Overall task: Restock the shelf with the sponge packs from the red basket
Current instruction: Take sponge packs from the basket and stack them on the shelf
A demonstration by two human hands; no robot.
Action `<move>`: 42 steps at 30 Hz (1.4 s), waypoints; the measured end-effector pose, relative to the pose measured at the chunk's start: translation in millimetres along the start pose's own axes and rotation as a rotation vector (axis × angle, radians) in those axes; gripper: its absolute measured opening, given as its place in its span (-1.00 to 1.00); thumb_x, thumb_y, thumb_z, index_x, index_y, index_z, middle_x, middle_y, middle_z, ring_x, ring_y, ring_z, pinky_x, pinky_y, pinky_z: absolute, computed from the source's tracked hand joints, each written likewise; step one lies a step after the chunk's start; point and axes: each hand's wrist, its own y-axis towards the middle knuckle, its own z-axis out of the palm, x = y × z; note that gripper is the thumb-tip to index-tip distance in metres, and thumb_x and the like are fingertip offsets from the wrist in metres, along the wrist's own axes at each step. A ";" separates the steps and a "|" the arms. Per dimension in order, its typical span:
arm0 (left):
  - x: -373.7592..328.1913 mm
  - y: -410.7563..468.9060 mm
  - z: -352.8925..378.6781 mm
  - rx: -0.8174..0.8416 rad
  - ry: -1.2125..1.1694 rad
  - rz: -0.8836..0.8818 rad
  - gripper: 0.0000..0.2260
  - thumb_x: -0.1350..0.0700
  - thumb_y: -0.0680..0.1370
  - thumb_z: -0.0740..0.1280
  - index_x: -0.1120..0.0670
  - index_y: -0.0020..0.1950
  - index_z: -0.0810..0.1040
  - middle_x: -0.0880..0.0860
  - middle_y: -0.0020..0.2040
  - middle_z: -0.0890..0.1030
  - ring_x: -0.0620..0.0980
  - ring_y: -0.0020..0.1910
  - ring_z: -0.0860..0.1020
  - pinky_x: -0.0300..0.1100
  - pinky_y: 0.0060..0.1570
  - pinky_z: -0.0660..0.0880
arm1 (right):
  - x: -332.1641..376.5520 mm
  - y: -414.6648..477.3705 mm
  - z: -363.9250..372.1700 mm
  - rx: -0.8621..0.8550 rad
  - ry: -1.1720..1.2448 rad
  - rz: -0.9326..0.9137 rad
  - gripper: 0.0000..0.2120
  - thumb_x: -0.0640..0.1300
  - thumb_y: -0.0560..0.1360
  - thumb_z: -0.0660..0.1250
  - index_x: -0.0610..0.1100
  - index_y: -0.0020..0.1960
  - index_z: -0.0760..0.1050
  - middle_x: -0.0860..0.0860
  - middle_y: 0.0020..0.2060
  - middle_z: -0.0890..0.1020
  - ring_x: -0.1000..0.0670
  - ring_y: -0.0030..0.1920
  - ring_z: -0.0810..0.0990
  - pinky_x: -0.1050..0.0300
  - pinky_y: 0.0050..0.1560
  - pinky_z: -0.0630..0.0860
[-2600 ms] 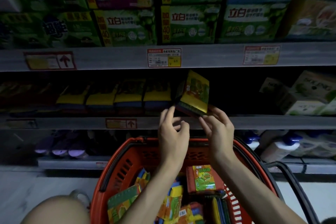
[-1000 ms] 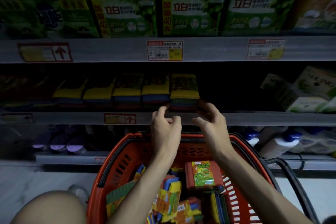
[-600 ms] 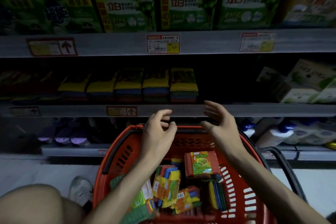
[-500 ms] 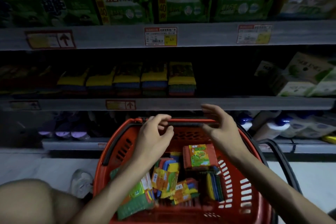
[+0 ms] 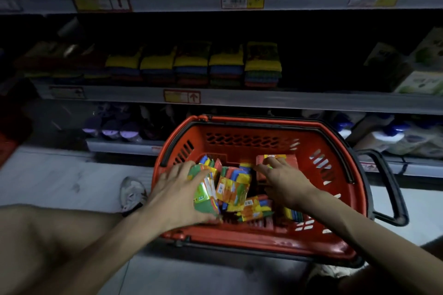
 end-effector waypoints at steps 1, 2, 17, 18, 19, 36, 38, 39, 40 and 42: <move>1.7 -2.0 4.3 0.022 0.009 -0.002 0.03 -0.59 0.28 0.30 -0.26 0.64 0.00 0.06 0.64 0.02 0.12 0.61 0.09 0.10 0.50 0.23 | 1.8 1.7 2.0 0.016 -0.011 -0.004 -0.39 -0.13 0.57 0.32 -0.02 0.58 0.23 -0.11 0.45 0.34 -0.18 0.45 0.33 -0.06 0.33 0.45; 3.0 -3.3 7.1 0.036 0.015 -0.008 0.03 -0.56 0.30 0.34 -0.27 0.64 -0.04 0.10 0.65 -0.05 0.16 0.63 0.04 0.12 0.53 0.19 | 3.5 3.8 4.4 0.029 -0.024 -0.011 -0.37 -0.15 0.56 0.32 -0.03 0.59 0.22 -0.12 0.47 0.32 -0.18 0.45 0.32 -0.07 0.35 0.45; 35.7 10.6 -39.3 -0.104 -1.654 -0.160 -0.51 -0.08 0.35 0.38 -0.02 0.27 0.61 0.09 0.12 0.70 -0.12 -0.07 0.69 -0.24 -0.02 0.59 | 42.1 55.4 41.9 0.120 -0.197 -0.234 0.08 -0.36 0.42 0.35 -0.04 0.67 -0.29 -0.09 0.67 -0.18 -0.17 0.65 -0.25 -0.18 0.58 0.17; 34.9 8.8 -42.5 -0.074 -1.842 -0.221 -0.60 -0.03 0.47 0.29 0.09 0.24 0.62 0.16 0.06 0.72 -0.02 -0.09 0.71 -0.16 -0.04 0.63 | 44.8 56.1 43.5 0.125 -0.226 -0.245 0.07 -0.32 0.42 0.39 -0.05 0.67 -0.26 -0.12 0.66 -0.09 -0.20 0.66 -0.13 -0.16 0.56 0.23; 34.3 7.0 -43.6 -0.024 -1.974 -0.278 -0.59 -0.01 0.55 0.19 0.17 0.27 0.60 0.24 0.09 0.72 0.11 -0.01 0.71 0.00 0.06 0.64 | 46.1 57.3 46.1 0.103 -0.260 -0.261 0.05 -0.28 0.43 0.42 -0.07 0.68 -0.20 -0.17 0.62 0.06 -0.24 0.62 0.05 -0.14 0.50 0.31; 18.8 8.2 -50.2 -0.215 -1.600 -0.036 -0.35 -0.23 0.30 0.53 -0.26 0.40 0.54 -0.10 0.35 0.61 -0.03 0.38 0.55 0.01 0.42 0.43 | 22.0 14.6 -4.5 -0.123 0.022 -0.093 -0.26 0.25 0.40 0.47 -0.12 0.40 0.32 -0.02 0.16 0.48 -0.12 0.17 0.55 0.09 0.07 0.45; 15.8 9.4 -51.8 -0.279 -1.368 0.068 -0.26 -0.24 0.29 0.57 -0.35 0.45 0.44 -0.21 0.45 0.46 -0.18 0.43 0.46 -0.07 0.44 0.41 | 12.2 0.9 -12.7 -0.185 0.198 -0.006 -0.23 0.41 0.28 0.44 -0.07 0.28 0.39 0.05 0.02 0.44 -0.08 0.04 0.55 0.15 -0.03 0.41; 13.3 9.8 -52.3 -0.312 -1.258 0.104 -0.21 -0.25 0.27 0.58 -0.36 0.47 0.40 -0.26 0.45 0.38 -0.23 0.45 0.40 -0.11 0.45 0.39 | 7.2 -5.5 -17.4 -0.210 0.304 0.047 -0.20 0.48 0.20 0.41 -0.02 0.23 0.42 0.08 -0.01 0.44 -0.04 0.00 0.55 0.15 -0.03 0.45; 9.6 9.7 -52.9 -0.351 -1.145 0.133 -0.18 -0.25 0.26 0.59 -0.36 0.49 0.38 -0.29 0.45 0.32 -0.26 0.47 0.35 -0.14 0.46 0.37 | 1.4 -11.3 -21.6 -0.234 0.428 0.099 -0.17 0.54 0.12 0.40 0.04 0.19 0.43 0.09 -0.01 0.46 0.00 -0.03 0.56 0.13 0.00 0.52; 2.5 10.7 -51.5 -0.425 -0.972 0.163 -0.12 -0.23 0.26 0.63 -0.33 0.52 0.34 -0.29 0.44 0.26 -0.25 0.50 0.28 -0.21 0.46 0.32 | -9.5 -22.9 -29.3 -0.279 0.667 0.178 -0.17 0.57 0.05 0.48 0.10 0.14 0.47 0.06 0.02 0.54 0.06 -0.02 0.62 0.09 0.02 0.62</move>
